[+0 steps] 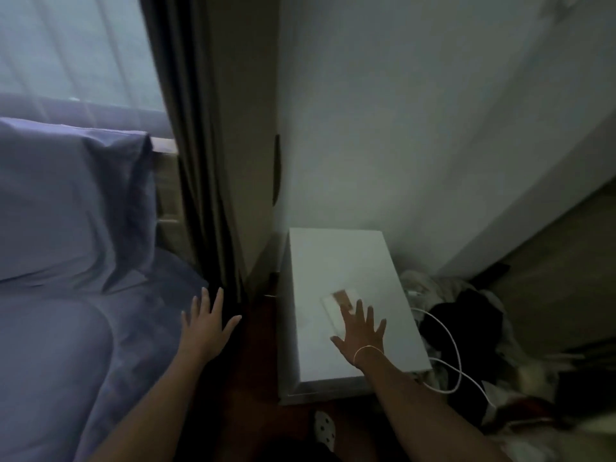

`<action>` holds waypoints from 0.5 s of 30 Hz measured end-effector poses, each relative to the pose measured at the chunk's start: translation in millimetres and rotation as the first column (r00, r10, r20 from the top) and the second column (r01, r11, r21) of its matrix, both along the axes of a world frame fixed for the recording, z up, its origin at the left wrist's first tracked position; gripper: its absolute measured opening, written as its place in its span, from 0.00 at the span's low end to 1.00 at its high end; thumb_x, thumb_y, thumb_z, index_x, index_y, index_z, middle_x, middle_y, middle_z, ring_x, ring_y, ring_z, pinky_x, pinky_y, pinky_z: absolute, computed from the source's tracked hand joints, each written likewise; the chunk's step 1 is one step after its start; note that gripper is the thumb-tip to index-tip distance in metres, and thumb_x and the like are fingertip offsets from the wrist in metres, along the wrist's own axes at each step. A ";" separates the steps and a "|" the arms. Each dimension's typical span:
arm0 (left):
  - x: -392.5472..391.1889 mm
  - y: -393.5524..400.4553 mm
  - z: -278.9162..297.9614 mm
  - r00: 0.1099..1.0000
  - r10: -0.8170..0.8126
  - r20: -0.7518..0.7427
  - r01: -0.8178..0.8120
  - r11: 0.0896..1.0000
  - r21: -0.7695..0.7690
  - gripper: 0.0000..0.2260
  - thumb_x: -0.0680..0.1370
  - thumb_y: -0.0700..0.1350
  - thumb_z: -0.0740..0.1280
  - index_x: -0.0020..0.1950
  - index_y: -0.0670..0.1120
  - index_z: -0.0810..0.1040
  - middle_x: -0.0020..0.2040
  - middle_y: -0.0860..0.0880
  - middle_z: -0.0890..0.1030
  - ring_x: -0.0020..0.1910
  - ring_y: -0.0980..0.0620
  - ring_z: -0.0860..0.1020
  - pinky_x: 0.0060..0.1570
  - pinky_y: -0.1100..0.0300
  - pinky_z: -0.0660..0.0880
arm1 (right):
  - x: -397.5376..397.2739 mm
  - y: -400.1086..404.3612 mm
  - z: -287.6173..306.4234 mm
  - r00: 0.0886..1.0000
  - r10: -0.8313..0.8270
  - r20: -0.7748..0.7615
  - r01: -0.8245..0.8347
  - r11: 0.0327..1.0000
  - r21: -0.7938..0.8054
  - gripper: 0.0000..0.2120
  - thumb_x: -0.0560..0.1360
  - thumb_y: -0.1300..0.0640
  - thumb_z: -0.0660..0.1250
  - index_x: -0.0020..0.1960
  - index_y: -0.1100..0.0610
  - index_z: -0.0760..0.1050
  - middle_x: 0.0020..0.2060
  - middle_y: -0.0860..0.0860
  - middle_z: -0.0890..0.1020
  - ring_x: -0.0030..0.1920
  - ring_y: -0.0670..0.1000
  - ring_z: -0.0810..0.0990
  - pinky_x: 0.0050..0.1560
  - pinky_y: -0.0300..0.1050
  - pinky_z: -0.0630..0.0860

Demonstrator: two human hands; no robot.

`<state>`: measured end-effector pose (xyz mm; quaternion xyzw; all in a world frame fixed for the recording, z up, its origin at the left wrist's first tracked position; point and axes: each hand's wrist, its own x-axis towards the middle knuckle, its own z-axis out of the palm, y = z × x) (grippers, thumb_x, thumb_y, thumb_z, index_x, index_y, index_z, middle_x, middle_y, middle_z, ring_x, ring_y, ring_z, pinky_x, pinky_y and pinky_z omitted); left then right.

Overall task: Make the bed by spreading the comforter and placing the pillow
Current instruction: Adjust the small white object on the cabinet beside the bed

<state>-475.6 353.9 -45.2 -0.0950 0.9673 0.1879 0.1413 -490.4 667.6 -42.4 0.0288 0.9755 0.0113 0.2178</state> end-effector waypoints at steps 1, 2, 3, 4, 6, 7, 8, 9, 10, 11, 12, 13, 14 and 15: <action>-7.9 19.6 -4.7 1.000 -0.013 0.017 0.013 1.000 0.003 0.33 0.79 0.63 0.50 0.77 0.50 0.41 0.78 0.43 0.41 0.77 0.42 0.43 0.74 0.43 0.48 | -1.5 17.8 -4.4 0.999 -0.030 0.019 0.030 0.999 -0.014 0.36 0.77 0.39 0.55 0.77 0.46 0.38 0.76 0.54 0.37 0.76 0.61 0.38 0.73 0.67 0.43; -8.0 27.6 -3.4 1.000 -0.009 0.017 0.009 1.000 0.009 0.33 0.79 0.63 0.51 0.78 0.50 0.42 0.78 0.43 0.42 0.77 0.42 0.44 0.74 0.43 0.49 | -0.1 22.7 -7.6 0.999 -0.033 0.024 0.034 0.999 -0.034 0.36 0.77 0.39 0.55 0.77 0.46 0.38 0.76 0.54 0.37 0.76 0.61 0.38 0.73 0.67 0.44; -9.7 40.6 -4.1 1.000 -0.015 0.019 0.015 1.000 0.021 0.33 0.79 0.62 0.51 0.78 0.49 0.43 0.78 0.43 0.44 0.77 0.41 0.46 0.74 0.44 0.50 | 0.2 31.7 -9.8 0.999 -0.043 0.032 0.045 0.998 -0.051 0.36 0.78 0.40 0.56 0.76 0.45 0.39 0.77 0.54 0.38 0.76 0.60 0.39 0.73 0.66 0.44; -19.4 65.5 -9.3 0.999 -0.042 0.030 0.041 0.999 0.035 0.32 0.79 0.61 0.52 0.78 0.48 0.45 0.78 0.42 0.46 0.77 0.41 0.48 0.74 0.45 0.52 | -5.1 50.8 -13.4 0.996 -0.071 0.048 0.074 0.994 -0.077 0.35 0.78 0.41 0.56 0.76 0.45 0.39 0.77 0.54 0.38 0.76 0.60 0.39 0.73 0.65 0.45; -34.8 113.8 -25.6 0.993 -0.100 0.063 0.094 0.992 0.089 0.31 0.80 0.60 0.53 0.78 0.47 0.49 0.78 0.43 0.49 0.77 0.42 0.51 0.74 0.47 0.55 | -18.5 86.0 -25.4 0.991 -0.114 0.067 0.122 0.984 -0.133 0.34 0.78 0.44 0.56 0.77 0.45 0.40 0.77 0.54 0.40 0.77 0.59 0.40 0.74 0.62 0.48; -40.9 137.2 -34.0 0.988 -0.122 0.091 0.110 0.986 0.122 0.31 0.80 0.59 0.54 0.78 0.46 0.49 0.78 0.43 0.50 0.77 0.42 0.52 0.74 0.48 0.55 | -26.4 102.8 -34.5 0.989 -0.125 0.082 0.137 0.977 -0.161 0.34 0.79 0.45 0.57 0.77 0.45 0.41 0.77 0.54 0.41 0.77 0.59 0.40 0.74 0.60 0.51; -46.3 158.6 -42.3 0.983 -0.138 0.118 0.120 0.982 0.148 0.31 0.80 0.58 0.55 0.78 0.46 0.50 0.78 0.43 0.51 0.77 0.43 0.52 0.74 0.49 0.56 | -34.5 117.1 -43.3 0.988 -0.123 0.096 0.139 0.973 -0.186 0.33 0.79 0.46 0.57 0.77 0.46 0.41 0.77 0.54 0.42 0.77 0.58 0.41 0.74 0.58 0.53; -50.1 177.8 -53.5 0.979 -0.145 0.141 0.120 0.978 0.168 0.30 0.80 0.57 0.55 0.78 0.45 0.50 0.78 0.43 0.51 0.77 0.43 0.53 0.74 0.50 0.56 | -41.5 128.9 -52.7 0.988 -0.112 0.104 0.132 0.968 -0.213 0.33 0.79 0.47 0.57 0.77 0.46 0.42 0.77 0.53 0.42 0.77 0.57 0.41 0.74 0.56 0.55; -52.3 194.8 -64.3 0.975 -0.147 0.167 0.118 0.978 0.174 0.30 0.80 0.56 0.55 0.78 0.45 0.50 0.78 0.43 0.51 0.77 0.44 0.53 0.74 0.50 0.55 | -47.2 138.0 -61.2 0.989 -0.100 0.108 0.123 0.963 -0.238 0.34 0.79 0.48 0.58 0.77 0.47 0.42 0.77 0.53 0.43 0.77 0.57 0.42 0.74 0.54 0.56; -54.1 208.7 -72.7 0.970 -0.153 0.189 0.121 0.978 0.169 0.30 0.81 0.56 0.55 0.78 0.45 0.49 0.78 0.43 0.50 0.77 0.44 0.52 0.75 0.50 0.54 | -52.5 144.6 -67.6 0.991 -0.083 0.109 0.109 0.959 -0.262 0.34 0.79 0.49 0.58 0.77 0.48 0.42 0.77 0.53 0.44 0.77 0.56 0.42 0.74 0.53 0.56; -55.7 223.7 -81.6 0.962 -0.162 0.219 0.127 0.978 0.166 0.30 0.81 0.55 0.54 0.78 0.44 0.48 0.78 0.43 0.49 0.77 0.44 0.51 0.75 0.50 0.52 | -58.0 152.0 -76.8 0.990 -0.067 0.124 0.100 0.953 -0.286 0.34 0.79 0.50 0.59 0.77 0.49 0.42 0.77 0.53 0.44 0.77 0.56 0.42 0.75 0.52 0.56; -57.2 237.7 -89.7 0.955 -0.167 0.244 0.127 0.977 0.170 0.30 0.81 0.55 0.54 0.78 0.44 0.46 0.78 0.43 0.47 0.77 0.44 0.50 0.75 0.50 0.51 | -63.5 158.3 -85.5 0.988 -0.060 0.139 0.101 0.945 -0.311 0.35 0.79 0.51 0.59 0.77 0.50 0.41 0.77 0.53 0.44 0.77 0.56 0.42 0.75 0.52 0.55; -57.9 250.7 -97.1 0.951 -0.162 0.263 0.118 0.977 0.176 0.31 0.81 0.54 0.54 0.77 0.43 0.45 0.78 0.42 0.46 0.77 0.44 0.49 0.75 0.49 0.49 | -68.4 163.6 -93.4 0.986 -0.058 0.159 0.108 0.937 -0.333 0.35 0.79 0.51 0.58 0.77 0.51 0.41 0.77 0.53 0.43 0.77 0.55 0.42 0.75 0.51 0.53; -57.9 262.0 -105.0 0.951 -0.153 0.270 0.107 0.978 0.177 0.31 0.81 0.54 0.54 0.77 0.43 0.44 0.78 0.42 0.46 0.77 0.44 0.48 0.75 0.48 0.49 | -71.9 167.4 -100.7 0.983 -0.057 0.175 0.117 0.929 -0.351 0.34 0.79 0.52 0.58 0.77 0.52 0.40 0.77 0.52 0.43 0.77 0.55 0.42 0.76 0.50 0.52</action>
